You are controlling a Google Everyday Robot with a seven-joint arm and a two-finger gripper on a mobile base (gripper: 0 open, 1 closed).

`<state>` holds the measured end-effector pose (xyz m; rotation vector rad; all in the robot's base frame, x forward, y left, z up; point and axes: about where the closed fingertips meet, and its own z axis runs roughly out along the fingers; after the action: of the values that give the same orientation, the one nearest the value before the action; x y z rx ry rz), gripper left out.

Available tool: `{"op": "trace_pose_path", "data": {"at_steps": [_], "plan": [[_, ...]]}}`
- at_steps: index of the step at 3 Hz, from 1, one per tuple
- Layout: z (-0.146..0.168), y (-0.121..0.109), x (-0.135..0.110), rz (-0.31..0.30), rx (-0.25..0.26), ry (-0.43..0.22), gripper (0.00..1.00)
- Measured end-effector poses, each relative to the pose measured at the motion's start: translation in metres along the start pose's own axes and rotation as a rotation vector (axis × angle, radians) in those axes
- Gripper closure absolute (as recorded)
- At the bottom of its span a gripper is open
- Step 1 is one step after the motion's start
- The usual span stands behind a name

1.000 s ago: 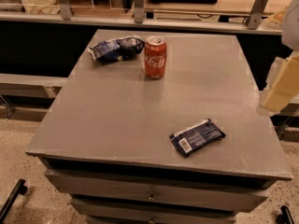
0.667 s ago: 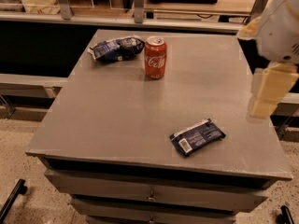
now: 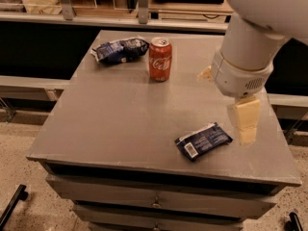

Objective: Move rxbar blueberry near coke can

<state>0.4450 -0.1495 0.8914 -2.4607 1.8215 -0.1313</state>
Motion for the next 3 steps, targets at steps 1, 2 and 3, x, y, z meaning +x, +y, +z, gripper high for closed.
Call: {"op": "trace_pose_path", "data": {"at_steps": [1, 2, 3], "plan": [[0.029, 0.007, 0.001, -0.067, -0.048, -0.021, 0.00], [0.042, 0.017, -0.004, -0.121, -0.049, -0.088, 0.00], [0.043, 0.019, -0.006, -0.137, -0.047, -0.105, 0.00]]}}
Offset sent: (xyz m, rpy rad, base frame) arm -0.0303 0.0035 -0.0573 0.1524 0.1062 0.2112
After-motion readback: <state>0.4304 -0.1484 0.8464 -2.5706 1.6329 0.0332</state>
